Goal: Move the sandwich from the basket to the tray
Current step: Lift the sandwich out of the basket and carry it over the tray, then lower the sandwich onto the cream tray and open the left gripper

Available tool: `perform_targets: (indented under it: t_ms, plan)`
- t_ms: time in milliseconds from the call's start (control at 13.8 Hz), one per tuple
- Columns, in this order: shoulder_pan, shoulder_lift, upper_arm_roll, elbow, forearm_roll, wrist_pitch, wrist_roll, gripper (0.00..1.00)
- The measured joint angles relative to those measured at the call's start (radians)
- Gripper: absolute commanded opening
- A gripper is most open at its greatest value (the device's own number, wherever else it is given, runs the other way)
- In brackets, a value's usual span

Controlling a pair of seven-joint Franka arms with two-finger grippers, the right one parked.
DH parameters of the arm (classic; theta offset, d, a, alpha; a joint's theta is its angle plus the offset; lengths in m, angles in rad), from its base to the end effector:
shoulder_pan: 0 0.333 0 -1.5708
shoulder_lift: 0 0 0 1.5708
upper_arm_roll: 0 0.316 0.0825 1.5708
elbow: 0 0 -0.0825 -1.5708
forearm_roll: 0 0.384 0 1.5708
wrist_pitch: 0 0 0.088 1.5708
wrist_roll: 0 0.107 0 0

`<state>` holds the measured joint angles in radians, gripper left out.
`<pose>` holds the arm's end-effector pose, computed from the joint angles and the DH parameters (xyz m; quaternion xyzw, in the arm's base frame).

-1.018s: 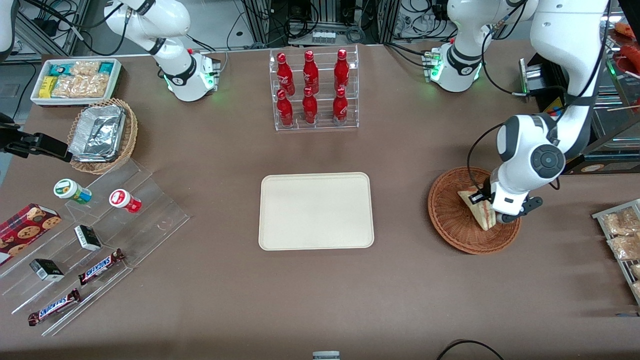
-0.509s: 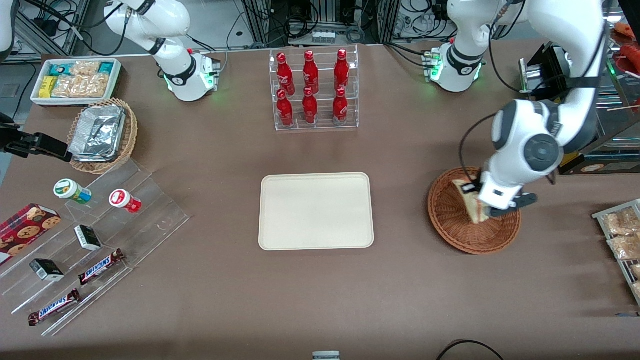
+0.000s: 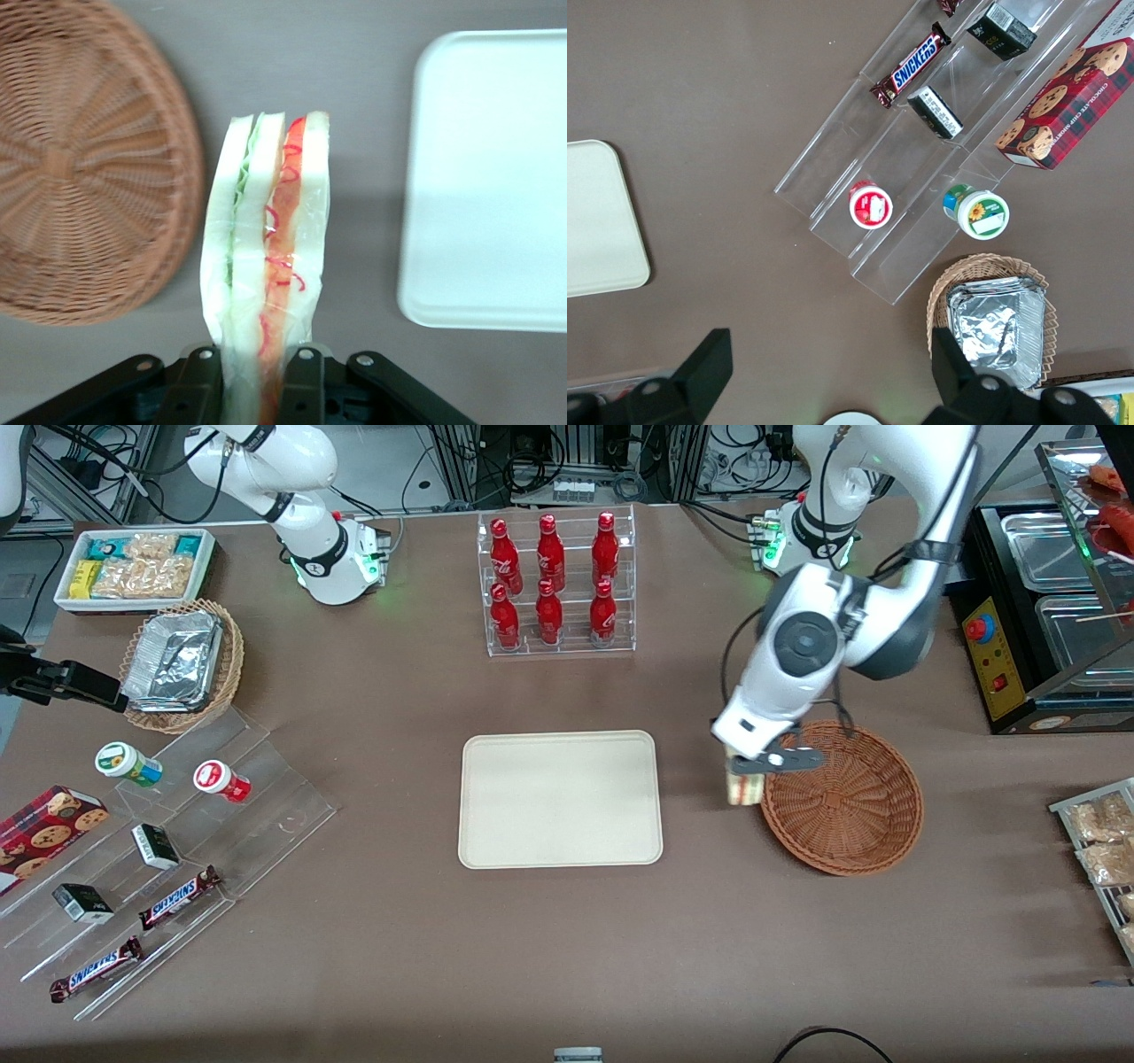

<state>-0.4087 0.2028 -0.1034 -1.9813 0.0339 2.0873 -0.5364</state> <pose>0.5101 -0.2828 0.3579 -0.9988 -0.0036 0.0394 0.0273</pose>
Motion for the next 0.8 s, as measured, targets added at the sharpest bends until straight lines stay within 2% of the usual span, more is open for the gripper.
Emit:
perform_targets:
  t_ms: [145, 436, 800]
  plan:
    - [-0.060, 0.062, 0.000, 0.075, -0.026, 0.000, -0.022, 0.00]
    - [-0.158, 0.252, 0.000, 0.269, -0.028, 0.003, -0.117, 0.00]
    - [-0.200, 0.426, 0.002, 0.432, -0.027, 0.003, -0.157, 0.00]
